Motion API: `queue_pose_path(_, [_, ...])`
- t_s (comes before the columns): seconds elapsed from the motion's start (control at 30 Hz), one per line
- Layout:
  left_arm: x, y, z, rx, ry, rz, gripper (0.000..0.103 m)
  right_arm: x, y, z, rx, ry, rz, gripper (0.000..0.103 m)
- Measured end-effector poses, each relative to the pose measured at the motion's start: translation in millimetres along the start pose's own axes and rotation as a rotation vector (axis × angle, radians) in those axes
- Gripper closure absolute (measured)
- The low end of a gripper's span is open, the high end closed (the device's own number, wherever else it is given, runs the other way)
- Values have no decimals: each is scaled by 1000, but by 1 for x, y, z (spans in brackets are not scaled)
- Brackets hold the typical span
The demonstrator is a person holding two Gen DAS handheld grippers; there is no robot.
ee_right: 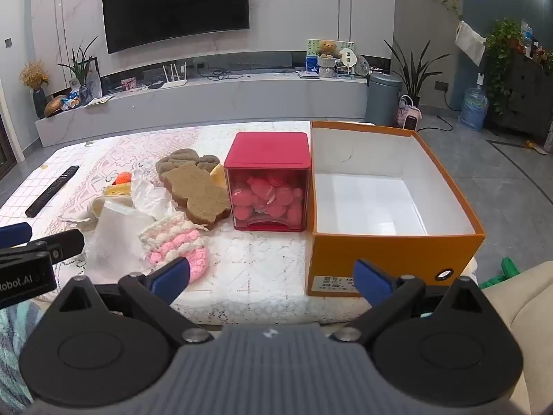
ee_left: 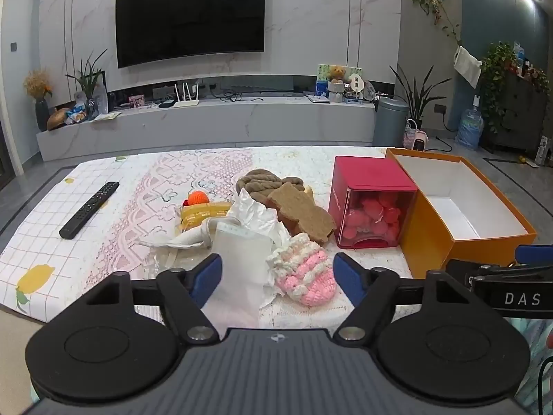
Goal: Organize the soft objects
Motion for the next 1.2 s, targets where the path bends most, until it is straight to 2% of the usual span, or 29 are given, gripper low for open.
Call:
queue_pose_path(0.17, [4,-6,8,-3,54,15,22,0,0,-1,0,0,8,4])
queue_pose_path(0.4, [6,2,3,23,17,-19,23,0,0,0,-5,1,6,4])
queue_pose_path(1.2, [8,-2,3,24,7,-20,23,2,-1,-2,-5,-6,1,3])
Point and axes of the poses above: each gripper's, at about its wrist camera, not at the fingertips, and y roughly the way its jaws point, z to its right, x to its underside, the point moved 8 cm from there along y, roughly the way its jaws point, and after that the axes turned 3 degrees about -x, right-handed, at the moved point
